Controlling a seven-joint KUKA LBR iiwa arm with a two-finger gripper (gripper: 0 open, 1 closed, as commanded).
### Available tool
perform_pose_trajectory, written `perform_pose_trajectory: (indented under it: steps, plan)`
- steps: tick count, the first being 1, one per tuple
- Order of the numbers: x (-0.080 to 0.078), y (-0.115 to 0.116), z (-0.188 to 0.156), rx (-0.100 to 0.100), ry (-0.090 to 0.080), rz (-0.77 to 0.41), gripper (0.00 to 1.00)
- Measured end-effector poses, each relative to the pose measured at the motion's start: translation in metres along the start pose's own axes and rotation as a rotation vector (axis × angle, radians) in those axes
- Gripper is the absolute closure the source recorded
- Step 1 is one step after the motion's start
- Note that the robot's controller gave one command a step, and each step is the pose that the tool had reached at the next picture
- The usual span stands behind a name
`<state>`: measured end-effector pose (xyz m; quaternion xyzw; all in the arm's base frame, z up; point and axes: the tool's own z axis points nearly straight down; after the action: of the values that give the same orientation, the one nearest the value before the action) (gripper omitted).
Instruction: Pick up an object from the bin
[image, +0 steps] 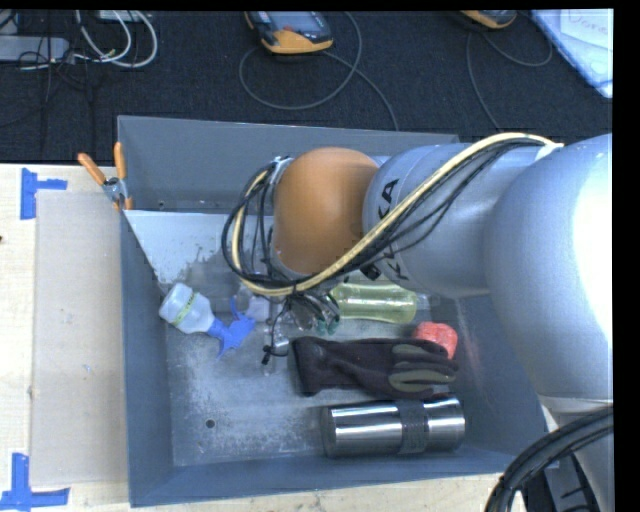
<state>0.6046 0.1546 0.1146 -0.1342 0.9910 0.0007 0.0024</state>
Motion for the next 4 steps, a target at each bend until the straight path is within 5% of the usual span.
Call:
perform_pose_trajectory:
  steps: [1,2,3,4]
  plan:
    - [-0.006,-0.003,0.028,-0.002,0.010,-0.155,0.00]
    - [-0.014,-0.001,0.005,-0.001,0.002,-0.448,0.00]
    - [-0.010,-0.003,0.040,-0.005,0.005,-0.539,0.00]
    - [-0.012,-0.018,0.045,-0.003,0.000,-0.694,1.00]
